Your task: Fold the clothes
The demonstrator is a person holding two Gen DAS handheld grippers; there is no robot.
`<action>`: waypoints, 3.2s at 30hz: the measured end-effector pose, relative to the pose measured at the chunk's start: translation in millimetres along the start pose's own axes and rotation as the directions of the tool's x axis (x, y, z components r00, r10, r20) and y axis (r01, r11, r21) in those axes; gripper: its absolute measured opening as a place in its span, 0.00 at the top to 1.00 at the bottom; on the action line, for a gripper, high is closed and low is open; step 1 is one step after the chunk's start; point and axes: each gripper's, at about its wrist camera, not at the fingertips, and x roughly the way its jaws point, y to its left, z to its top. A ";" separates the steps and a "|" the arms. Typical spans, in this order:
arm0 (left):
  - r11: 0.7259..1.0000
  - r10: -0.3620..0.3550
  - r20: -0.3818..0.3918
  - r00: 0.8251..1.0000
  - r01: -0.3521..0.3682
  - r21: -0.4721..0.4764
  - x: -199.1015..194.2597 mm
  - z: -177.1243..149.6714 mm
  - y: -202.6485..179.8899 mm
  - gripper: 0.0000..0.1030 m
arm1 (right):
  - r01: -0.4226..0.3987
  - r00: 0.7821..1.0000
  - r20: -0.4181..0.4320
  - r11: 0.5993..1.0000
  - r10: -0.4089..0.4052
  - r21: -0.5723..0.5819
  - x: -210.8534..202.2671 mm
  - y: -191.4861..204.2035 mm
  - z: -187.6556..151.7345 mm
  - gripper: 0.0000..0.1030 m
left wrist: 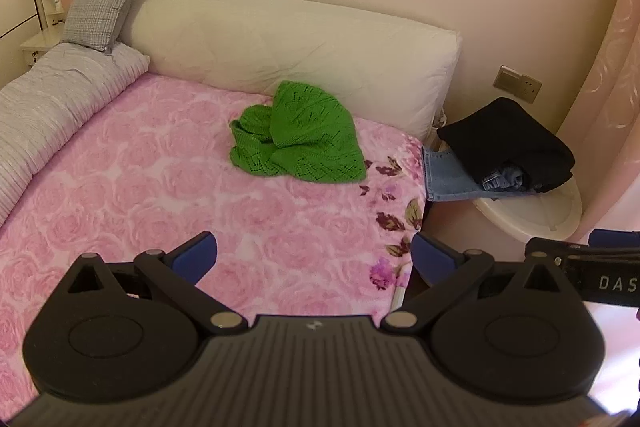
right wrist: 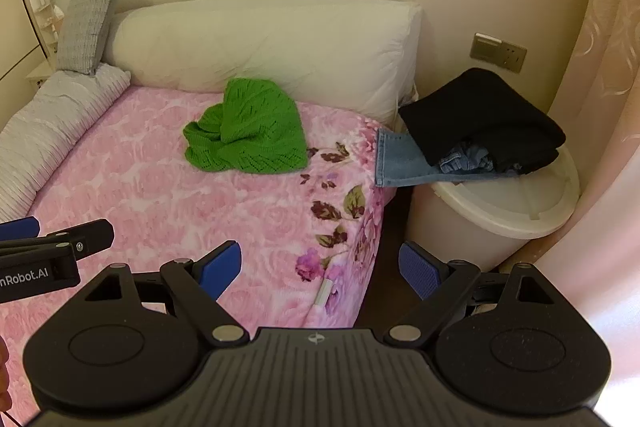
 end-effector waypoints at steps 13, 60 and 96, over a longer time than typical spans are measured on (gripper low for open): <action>1.000 0.017 -0.012 1.000 -0.017 -0.007 14.5 -3.6 7.5 0.01 | 0.015 1.000 -0.016 1.000 -0.015 -0.014 5.9 11.6 -0.4 0.14; 0.997 0.022 -0.023 0.999 -0.024 -0.067 14.5 -5.7 43.0 0.01 | 0.012 0.999 -0.048 0.997 -0.016 -0.072 28.2 42.0 21.1 0.14; 0.995 0.036 -0.055 0.998 -0.041 -0.096 71.4 38.5 45.4 0.01 | 0.001 0.997 -0.083 0.996 -0.008 -0.089 84.9 42.3 66.8 0.14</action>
